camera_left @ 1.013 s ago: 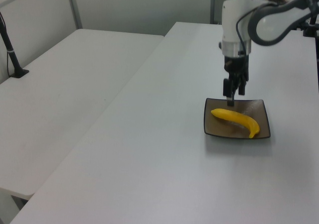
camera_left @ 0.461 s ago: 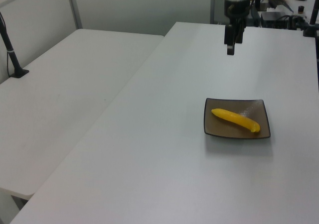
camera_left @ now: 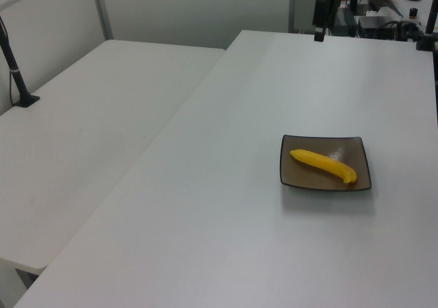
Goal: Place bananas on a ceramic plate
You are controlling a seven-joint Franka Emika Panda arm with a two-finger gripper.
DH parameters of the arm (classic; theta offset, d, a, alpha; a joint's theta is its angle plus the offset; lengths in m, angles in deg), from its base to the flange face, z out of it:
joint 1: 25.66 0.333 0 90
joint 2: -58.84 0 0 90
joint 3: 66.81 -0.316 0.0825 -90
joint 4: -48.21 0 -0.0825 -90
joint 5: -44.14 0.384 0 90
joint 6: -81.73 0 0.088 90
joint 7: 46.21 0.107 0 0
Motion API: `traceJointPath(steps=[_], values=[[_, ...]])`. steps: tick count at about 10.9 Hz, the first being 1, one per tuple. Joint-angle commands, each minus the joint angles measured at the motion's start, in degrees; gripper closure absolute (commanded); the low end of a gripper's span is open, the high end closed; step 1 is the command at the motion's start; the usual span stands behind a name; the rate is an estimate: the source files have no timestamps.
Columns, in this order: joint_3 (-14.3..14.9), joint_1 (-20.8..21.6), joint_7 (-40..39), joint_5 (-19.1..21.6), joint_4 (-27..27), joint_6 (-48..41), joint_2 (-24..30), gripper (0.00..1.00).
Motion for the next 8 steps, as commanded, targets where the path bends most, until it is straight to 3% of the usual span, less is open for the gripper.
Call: traceJointPath(steps=[1, 4, 8], values=[[3.17, 3.06, -3.93, 0.62, -0.19, -0.12, 1.21, 0.00], [3.52, 2.80, -8.34, 0.88, -0.72, 2.34, 1.12, 0.00], [3.52, 2.97, -8.00, 1.15, -0.81, 1.99, 1.03, 0.00]])
